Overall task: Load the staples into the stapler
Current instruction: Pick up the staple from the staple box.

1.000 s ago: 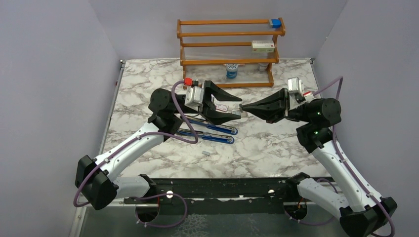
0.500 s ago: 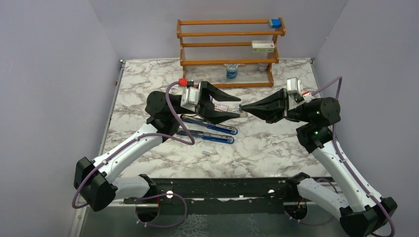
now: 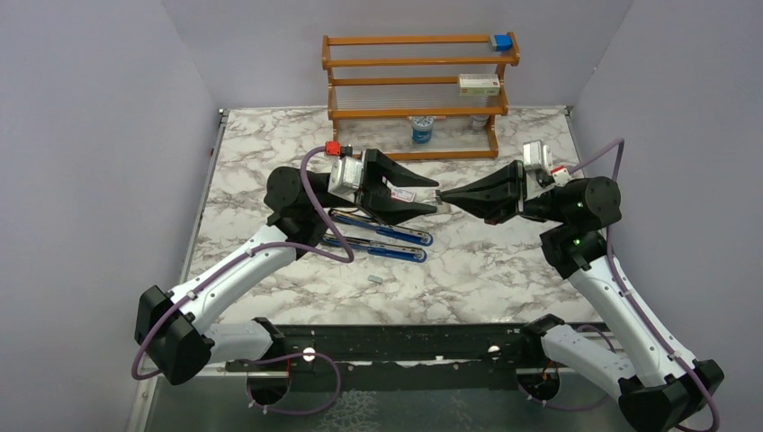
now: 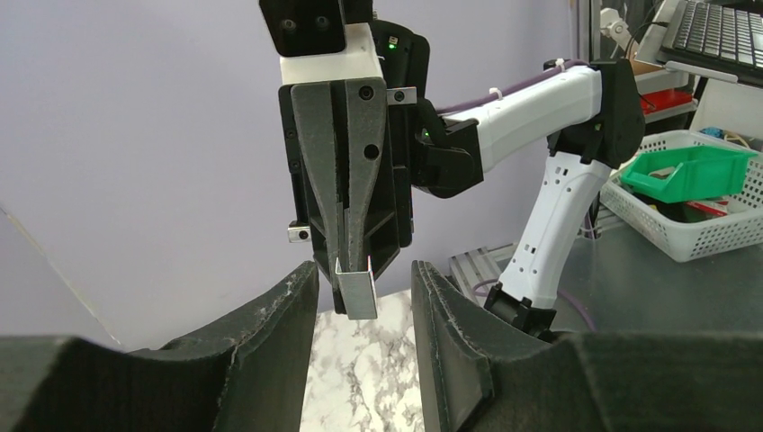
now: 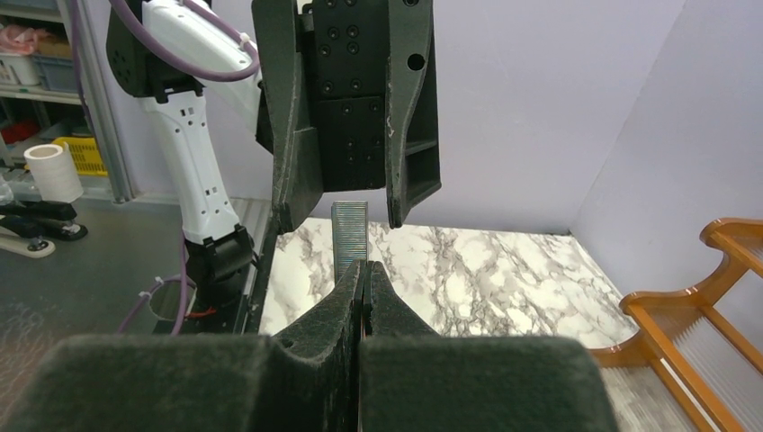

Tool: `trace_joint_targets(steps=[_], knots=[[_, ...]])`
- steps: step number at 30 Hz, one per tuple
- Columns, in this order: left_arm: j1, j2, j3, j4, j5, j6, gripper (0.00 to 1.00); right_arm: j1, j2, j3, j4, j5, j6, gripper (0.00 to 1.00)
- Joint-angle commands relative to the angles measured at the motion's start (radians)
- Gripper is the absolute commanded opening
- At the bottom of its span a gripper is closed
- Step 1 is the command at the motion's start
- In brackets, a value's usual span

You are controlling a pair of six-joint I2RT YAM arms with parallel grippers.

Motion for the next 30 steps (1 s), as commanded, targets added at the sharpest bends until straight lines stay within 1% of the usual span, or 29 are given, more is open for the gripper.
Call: trace_joint_targets(steps=[1,13,22,30], knots=[[-0.005,0.006,-0.001,0.039,-0.003,-0.01,0.45,-0.004,-0.007,0.038,-0.007,-0.013,-0.005,0.01],[-0.01,0.017,0.006,0.047,-0.001,-0.024,0.46,-0.004,-0.005,0.042,0.002,-0.011,0.007,0.01],[-0.015,0.019,0.006,0.056,-0.001,-0.025,0.43,-0.004,0.006,0.045,0.0,-0.01,0.008,0.01],[-0.016,0.017,0.001,0.06,-0.001,-0.024,0.37,-0.004,0.01,0.045,0.0,-0.006,0.009,0.01]])
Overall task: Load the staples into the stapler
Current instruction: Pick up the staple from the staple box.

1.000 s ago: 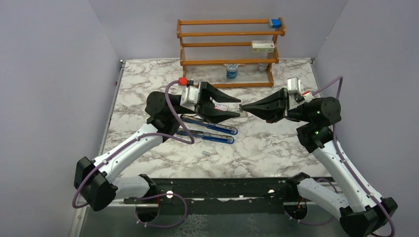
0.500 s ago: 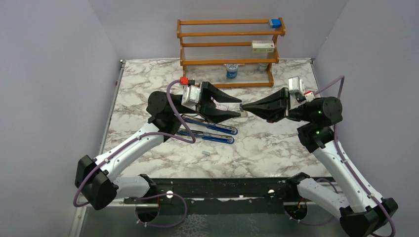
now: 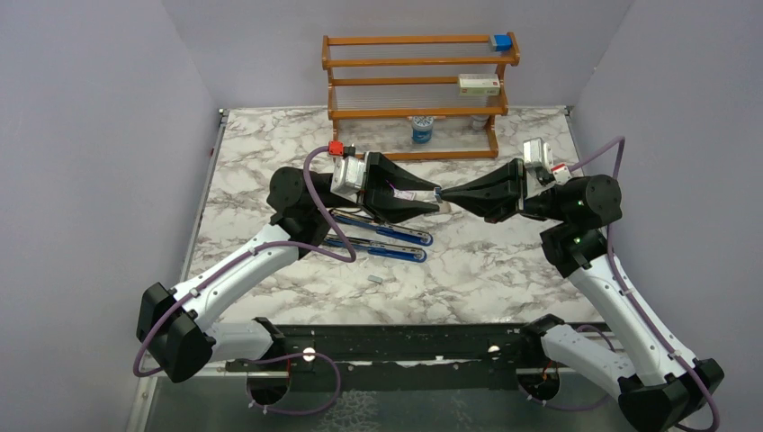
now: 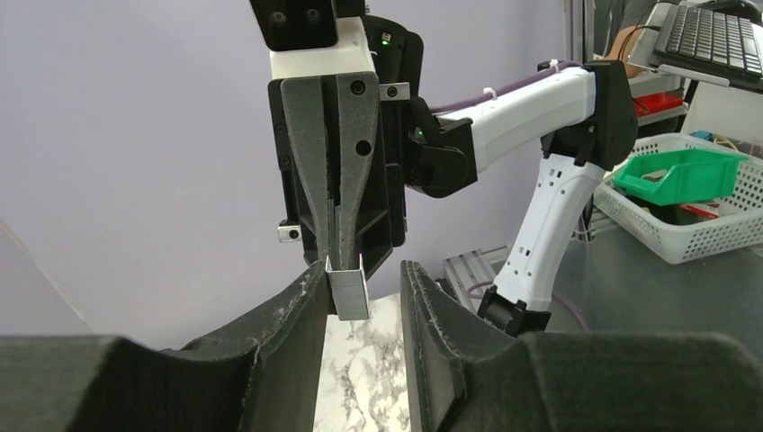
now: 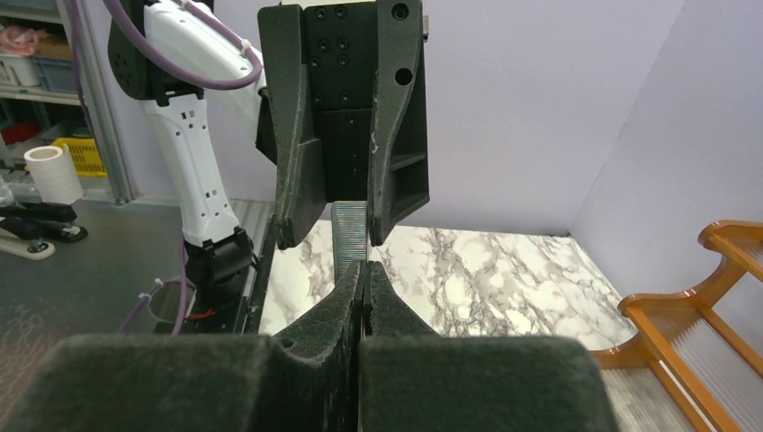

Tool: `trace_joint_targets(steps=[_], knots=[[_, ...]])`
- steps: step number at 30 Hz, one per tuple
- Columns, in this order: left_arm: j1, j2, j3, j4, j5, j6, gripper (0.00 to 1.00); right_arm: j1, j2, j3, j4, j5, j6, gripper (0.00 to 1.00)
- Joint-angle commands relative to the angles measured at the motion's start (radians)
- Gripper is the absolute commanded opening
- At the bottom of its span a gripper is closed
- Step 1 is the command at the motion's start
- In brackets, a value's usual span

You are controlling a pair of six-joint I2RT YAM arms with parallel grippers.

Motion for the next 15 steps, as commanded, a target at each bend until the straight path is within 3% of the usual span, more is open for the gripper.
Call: trace_joint_targets(steps=[1,15], knots=[[-0.007,0.003,0.002,0.038,0.0,-0.008,0.36,-0.004,0.001,0.03,0.006,-0.006,0.008,0.01],[-0.008,0.007,0.002,0.043,0.01,0.002,0.19,-0.004,0.01,0.04,0.013,-0.005,0.009,0.01]])
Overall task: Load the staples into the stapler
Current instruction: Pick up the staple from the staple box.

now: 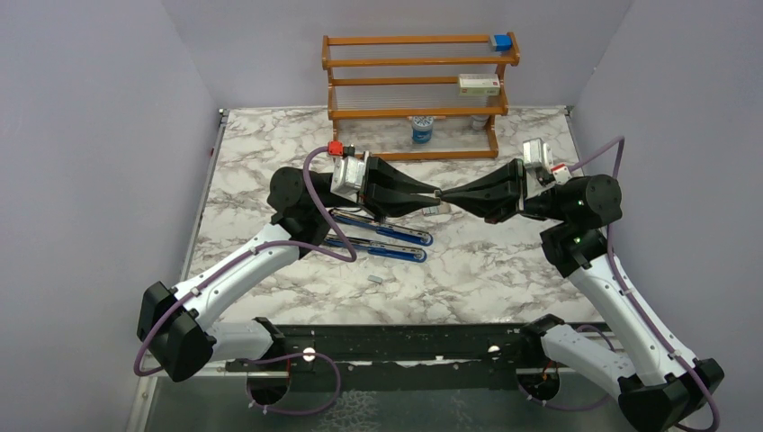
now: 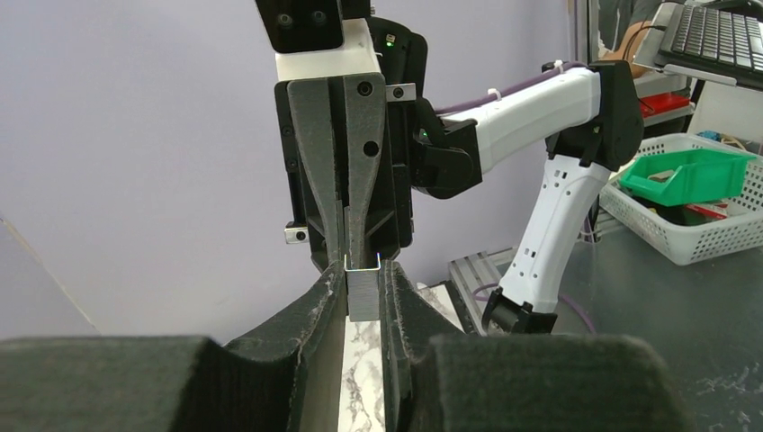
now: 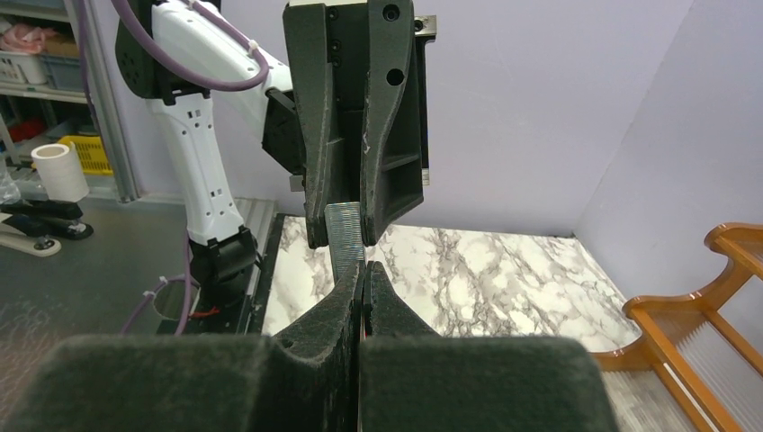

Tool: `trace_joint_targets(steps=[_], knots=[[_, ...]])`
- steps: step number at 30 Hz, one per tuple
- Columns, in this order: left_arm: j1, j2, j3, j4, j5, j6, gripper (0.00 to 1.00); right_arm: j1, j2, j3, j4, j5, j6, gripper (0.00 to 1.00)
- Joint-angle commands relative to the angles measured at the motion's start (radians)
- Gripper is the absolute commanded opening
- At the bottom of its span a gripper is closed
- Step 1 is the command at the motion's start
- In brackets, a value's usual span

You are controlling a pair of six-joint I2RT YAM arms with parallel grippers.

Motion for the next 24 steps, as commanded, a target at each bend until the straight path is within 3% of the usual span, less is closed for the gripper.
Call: trace_joint_targets(steps=[1,4,9,13,24], knots=[[-0.007,0.001,0.002,0.031,0.011,0.0,0.18,-0.005,0.009,0.038,0.016,0.003,0.008,0.01],[-0.008,0.002,0.0,0.031,0.016,0.006,0.14,-0.005,0.009,0.035,0.019,0.0,0.01,0.02],[-0.008,0.002,0.0,0.031,0.044,0.043,0.06,-0.005,-0.013,0.027,0.0,0.013,-0.01,0.23],[-0.008,0.002,0.003,0.03,0.066,0.062,0.03,-0.005,-0.059,0.033,-0.08,0.048,-0.053,0.31],[0.029,0.006,-0.004,-0.073,0.11,0.118,0.0,-0.005,-0.281,-0.031,-0.172,0.449,-0.104,0.37]])
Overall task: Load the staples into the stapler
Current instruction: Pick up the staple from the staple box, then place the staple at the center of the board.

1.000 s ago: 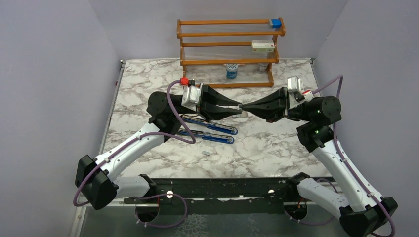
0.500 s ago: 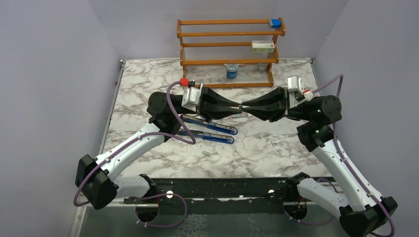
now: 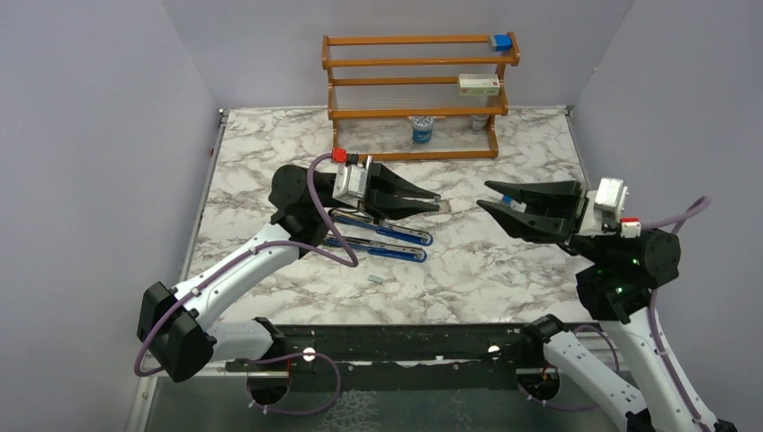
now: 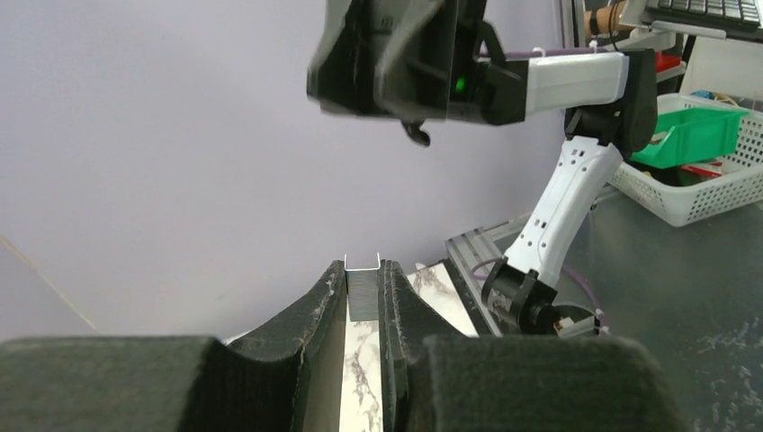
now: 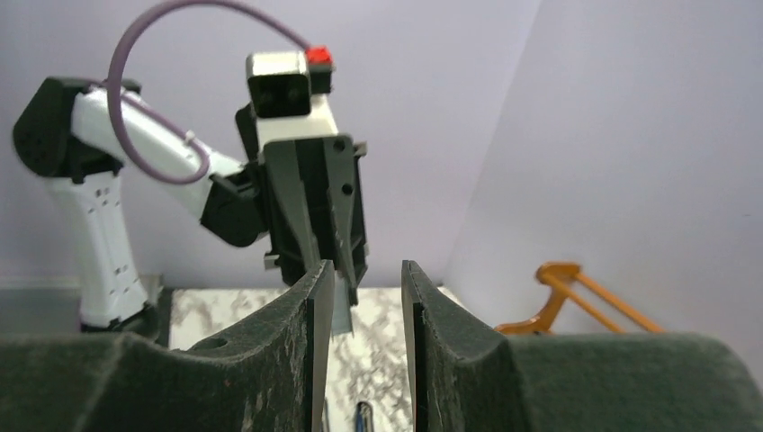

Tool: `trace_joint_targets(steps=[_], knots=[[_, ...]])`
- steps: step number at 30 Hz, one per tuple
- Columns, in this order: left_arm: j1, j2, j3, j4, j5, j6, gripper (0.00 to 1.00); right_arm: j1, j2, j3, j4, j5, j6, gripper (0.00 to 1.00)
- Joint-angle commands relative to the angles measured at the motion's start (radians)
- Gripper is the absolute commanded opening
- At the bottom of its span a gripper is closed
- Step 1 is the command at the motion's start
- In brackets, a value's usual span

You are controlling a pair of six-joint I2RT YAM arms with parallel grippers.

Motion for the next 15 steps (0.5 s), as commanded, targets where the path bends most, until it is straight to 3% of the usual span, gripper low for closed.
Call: trace_joint_targets(steps=[1,5,7,11,15], knots=[[0.029,0.005,-0.002,-0.081,0.05,0.049,0.0,-0.004,-0.03,-0.009,-0.08,0.245,-0.004,0.37],[0.059,-0.003,0.009,-0.253,0.052,0.124,0.0,-0.004,0.015,0.008,-0.228,0.477,0.036,0.37],[0.061,-0.003,0.042,-0.478,0.012,0.243,0.0,-0.004,0.047,0.02,-0.306,0.566,0.054,0.37],[0.056,0.048,0.102,-0.941,-0.218,0.473,0.0,-0.004,0.075,-0.02,-0.345,0.66,0.097,0.38],[0.031,0.074,0.073,-1.191,-0.369,0.64,0.0,-0.004,0.079,-0.078,-0.315,0.679,0.129,0.38]])
